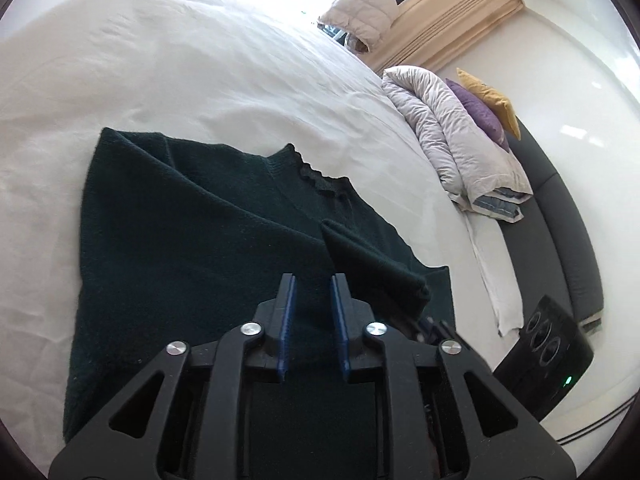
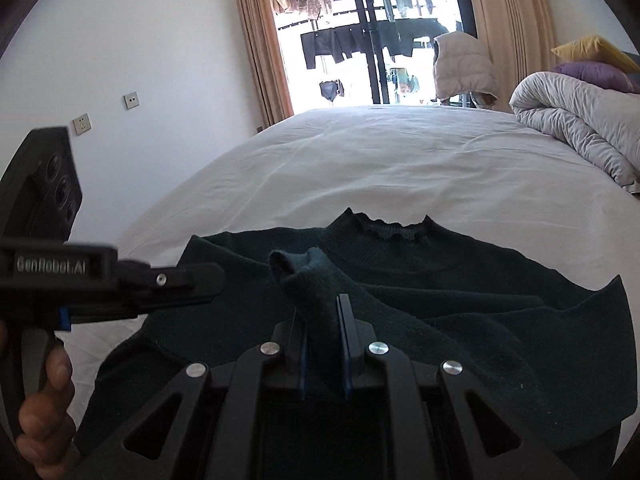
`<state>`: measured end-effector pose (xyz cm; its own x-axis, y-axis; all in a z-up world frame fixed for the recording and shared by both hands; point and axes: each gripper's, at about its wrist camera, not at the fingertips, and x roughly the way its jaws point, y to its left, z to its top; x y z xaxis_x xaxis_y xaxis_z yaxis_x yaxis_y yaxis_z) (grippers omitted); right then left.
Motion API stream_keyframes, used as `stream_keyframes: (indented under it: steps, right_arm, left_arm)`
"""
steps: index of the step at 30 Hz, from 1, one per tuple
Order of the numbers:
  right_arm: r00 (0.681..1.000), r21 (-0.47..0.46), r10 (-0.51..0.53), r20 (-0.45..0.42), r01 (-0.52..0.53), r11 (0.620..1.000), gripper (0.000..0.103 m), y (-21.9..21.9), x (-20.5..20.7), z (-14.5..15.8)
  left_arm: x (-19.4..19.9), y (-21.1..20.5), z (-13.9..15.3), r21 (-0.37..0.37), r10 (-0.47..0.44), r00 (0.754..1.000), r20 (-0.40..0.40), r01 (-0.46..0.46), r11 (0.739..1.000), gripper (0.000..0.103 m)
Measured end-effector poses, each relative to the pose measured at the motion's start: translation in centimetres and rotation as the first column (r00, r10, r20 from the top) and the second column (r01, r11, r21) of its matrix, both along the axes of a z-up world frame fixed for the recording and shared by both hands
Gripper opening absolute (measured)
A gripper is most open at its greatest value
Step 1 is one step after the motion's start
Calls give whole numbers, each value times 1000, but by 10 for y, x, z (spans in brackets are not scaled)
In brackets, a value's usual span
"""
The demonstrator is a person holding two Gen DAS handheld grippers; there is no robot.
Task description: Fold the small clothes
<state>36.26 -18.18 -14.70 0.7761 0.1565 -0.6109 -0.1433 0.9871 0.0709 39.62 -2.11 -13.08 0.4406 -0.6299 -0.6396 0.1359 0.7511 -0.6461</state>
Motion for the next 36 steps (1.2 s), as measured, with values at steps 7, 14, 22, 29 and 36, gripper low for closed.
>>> stream_keyframes:
  steps: [7,14,22,29,36]
  right_arm:
    - [998,-148,37,60,-27,989,14,16,-14,0]
    - [992,-266,84,95,-56,962,14,34,-25,-2]
    - [987,-328,111,118,-67,942,14,45,-26,-5]
    - [989,-316,115,98,-79,946,15,48,-26,-7]
    - [993,-134,94,67,-84,987,48,4,-65,8]
  left_arm:
    - [41,-13,-15,-86,-92,979,-183,77,993,77]
    - [71,-16,-31,-93,-89,958,-274,65,994,77]
    - [85,-39,-39,-132,-180,938,-296,146,980,76]
    - [93,-51,-34,-111,-216,938,-272,193,975,7]
    - [81,-41,-26,-56,-168,959,-229,159,986,6]
